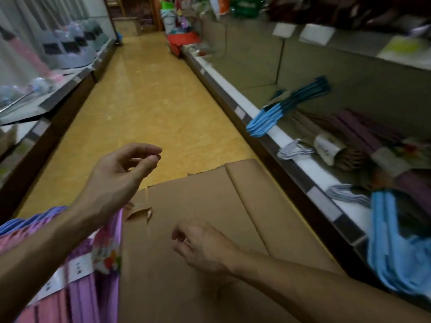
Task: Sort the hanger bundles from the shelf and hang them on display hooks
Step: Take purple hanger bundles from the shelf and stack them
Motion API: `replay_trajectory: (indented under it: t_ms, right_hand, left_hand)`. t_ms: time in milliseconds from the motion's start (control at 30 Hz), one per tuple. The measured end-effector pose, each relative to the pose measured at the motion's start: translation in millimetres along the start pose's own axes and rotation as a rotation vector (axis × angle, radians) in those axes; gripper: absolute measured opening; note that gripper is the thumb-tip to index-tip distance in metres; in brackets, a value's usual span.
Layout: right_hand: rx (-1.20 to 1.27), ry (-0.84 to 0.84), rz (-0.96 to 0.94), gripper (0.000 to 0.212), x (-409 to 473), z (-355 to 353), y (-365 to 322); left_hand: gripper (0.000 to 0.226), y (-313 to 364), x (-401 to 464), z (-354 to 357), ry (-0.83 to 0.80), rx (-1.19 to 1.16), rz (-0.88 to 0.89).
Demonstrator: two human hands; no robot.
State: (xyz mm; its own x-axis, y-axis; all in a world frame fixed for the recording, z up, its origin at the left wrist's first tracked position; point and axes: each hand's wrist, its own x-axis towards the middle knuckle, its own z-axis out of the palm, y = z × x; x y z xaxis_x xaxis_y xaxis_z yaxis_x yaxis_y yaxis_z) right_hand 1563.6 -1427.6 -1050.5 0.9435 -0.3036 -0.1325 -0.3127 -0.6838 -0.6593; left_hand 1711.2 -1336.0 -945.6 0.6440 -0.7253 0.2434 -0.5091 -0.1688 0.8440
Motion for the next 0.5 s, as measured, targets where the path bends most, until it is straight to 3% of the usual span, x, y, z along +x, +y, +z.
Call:
replay_trajectory:
  t_ms: [200,367,500]
  right_hand:
    - [-0.135,0.285,0.035,0.030,-54,-80,50]
    - [-0.303,0.498,0.247,0.029,-103,-158,107]
    - [-0.398,0.591,0.455,0.041,-147,-202,144]
  left_hand:
    - [0.017,40,9,67,-0.086,-0.152,0.084]
    - [0.017,65,15,129,-0.161,-0.258,0.093]
    - [0.018,85,21,183,-0.221,-0.321,0.106]
